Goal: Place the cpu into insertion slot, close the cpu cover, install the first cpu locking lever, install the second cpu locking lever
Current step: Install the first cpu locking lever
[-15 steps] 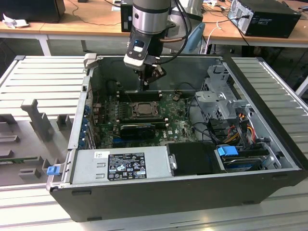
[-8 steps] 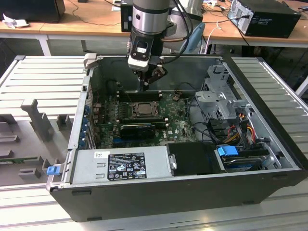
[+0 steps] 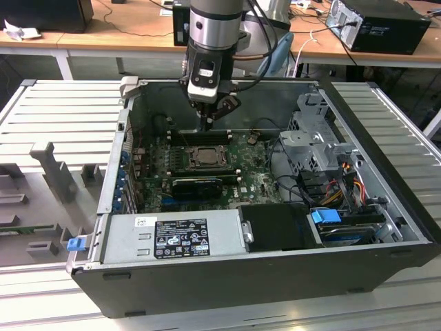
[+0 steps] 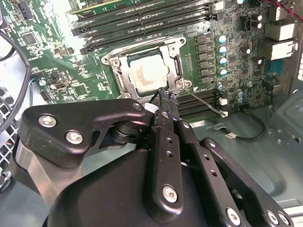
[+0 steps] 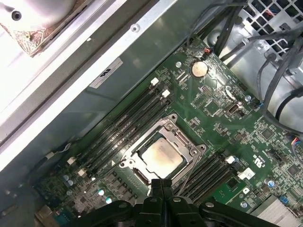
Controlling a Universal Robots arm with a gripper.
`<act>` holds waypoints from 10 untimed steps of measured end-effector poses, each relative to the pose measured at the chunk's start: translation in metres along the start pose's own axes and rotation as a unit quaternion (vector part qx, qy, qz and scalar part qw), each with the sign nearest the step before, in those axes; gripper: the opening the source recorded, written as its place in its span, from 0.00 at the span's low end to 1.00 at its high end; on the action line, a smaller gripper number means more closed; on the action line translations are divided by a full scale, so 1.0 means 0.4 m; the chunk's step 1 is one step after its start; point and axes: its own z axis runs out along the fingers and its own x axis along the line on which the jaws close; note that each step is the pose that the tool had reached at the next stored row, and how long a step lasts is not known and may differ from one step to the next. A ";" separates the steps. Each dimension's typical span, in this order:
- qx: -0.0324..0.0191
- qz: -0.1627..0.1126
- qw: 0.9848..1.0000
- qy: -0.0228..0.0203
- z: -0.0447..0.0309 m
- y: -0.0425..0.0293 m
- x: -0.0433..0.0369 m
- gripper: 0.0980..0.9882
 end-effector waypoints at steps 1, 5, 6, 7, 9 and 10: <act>0.000 -0.006 1.000 0.000 0.000 0.000 0.000 0.01; 0.001 -0.027 1.000 0.000 0.001 0.000 0.000 0.01; 0.001 -0.033 0.999 0.000 0.001 0.000 0.000 0.01; 0.002 -0.042 0.999 0.000 0.001 0.000 0.000 0.01; 0.002 -0.051 0.999 0.000 0.001 0.000 0.000 0.01; 0.002 -0.058 0.998 0.000 0.001 0.000 0.000 0.01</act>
